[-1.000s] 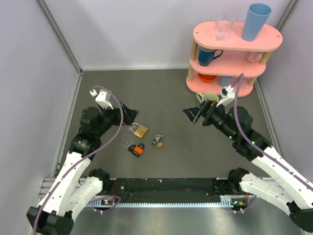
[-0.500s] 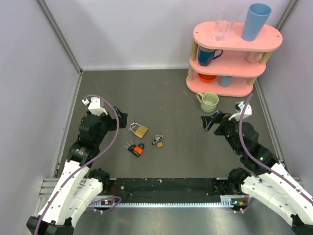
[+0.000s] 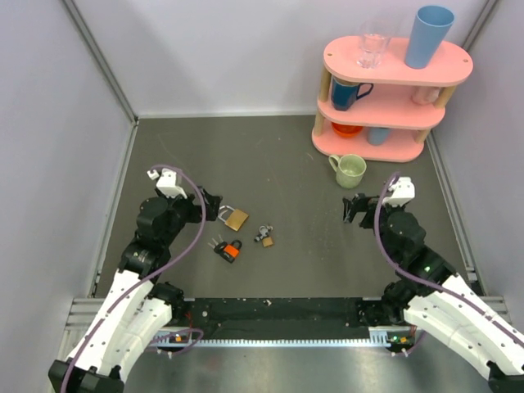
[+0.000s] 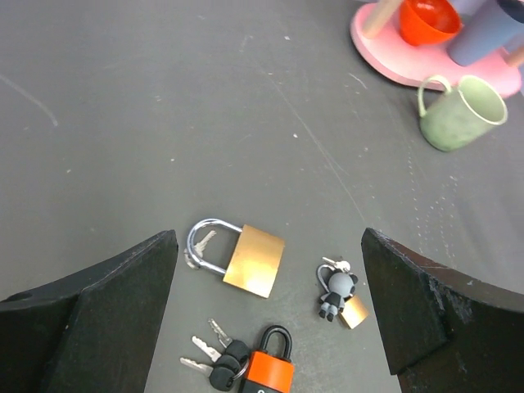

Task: Lock with the key
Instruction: Reset both arms

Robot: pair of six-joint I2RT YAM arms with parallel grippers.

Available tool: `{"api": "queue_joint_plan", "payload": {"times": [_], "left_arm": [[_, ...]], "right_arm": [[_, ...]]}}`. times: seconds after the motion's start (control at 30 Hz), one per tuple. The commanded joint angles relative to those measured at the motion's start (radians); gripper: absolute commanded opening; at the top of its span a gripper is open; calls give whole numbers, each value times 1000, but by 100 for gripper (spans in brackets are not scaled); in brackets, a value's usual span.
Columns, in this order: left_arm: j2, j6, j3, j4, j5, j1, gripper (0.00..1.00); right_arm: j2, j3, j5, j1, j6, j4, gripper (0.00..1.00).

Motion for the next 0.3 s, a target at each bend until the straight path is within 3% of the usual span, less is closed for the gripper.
{"api": "queue_joint_plan", "payload": {"times": [0.0, 0.1, 0.2, 0.27], "left_arm": [[-15, 64, -29, 157, 132, 3, 99], [-38, 61, -75, 243, 114, 3, 99], [-62, 57, -141, 364, 104, 3, 95], [-68, 67, -164, 387, 77, 2, 99]], "right_arm": [[-42, -101, 25, -7, -184, 212, 99], [-65, -167, 85, -44, -260, 330, 99], [-70, -233, 68, -148, -274, 410, 99], [-47, -276, 19, -256, -254, 480, 99]]}}
